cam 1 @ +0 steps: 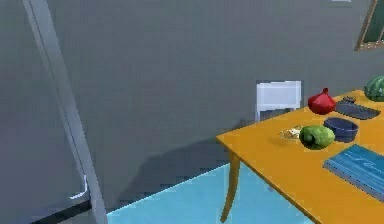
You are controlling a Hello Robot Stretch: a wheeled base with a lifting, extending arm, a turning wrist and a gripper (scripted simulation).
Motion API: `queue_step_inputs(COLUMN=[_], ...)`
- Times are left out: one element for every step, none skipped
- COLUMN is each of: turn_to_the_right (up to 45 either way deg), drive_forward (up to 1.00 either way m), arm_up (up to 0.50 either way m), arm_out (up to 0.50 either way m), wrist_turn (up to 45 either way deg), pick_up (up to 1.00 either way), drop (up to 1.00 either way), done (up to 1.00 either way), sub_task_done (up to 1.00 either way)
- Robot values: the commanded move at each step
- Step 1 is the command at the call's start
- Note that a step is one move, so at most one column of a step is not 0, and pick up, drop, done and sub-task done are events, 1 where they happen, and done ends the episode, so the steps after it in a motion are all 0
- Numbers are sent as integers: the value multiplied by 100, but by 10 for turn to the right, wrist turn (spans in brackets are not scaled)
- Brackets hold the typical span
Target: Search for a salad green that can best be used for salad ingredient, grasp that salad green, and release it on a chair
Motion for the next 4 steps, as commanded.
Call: queue_step_inputs(turn_to_the_right=[-450, 450, 450, 360], drive_forward=[0, 0, 0, 0], arm_up=[0, 0, 0, 0], arm_out=[0, 0, 0, 0], wrist_turn=[0, 0, 0, 0], pick_up=[0, 0, 0, 0], drop=[0, 0, 0, 0], done=[0, 0, 0, 0], sub_task_done=[0, 0, 0, 0])
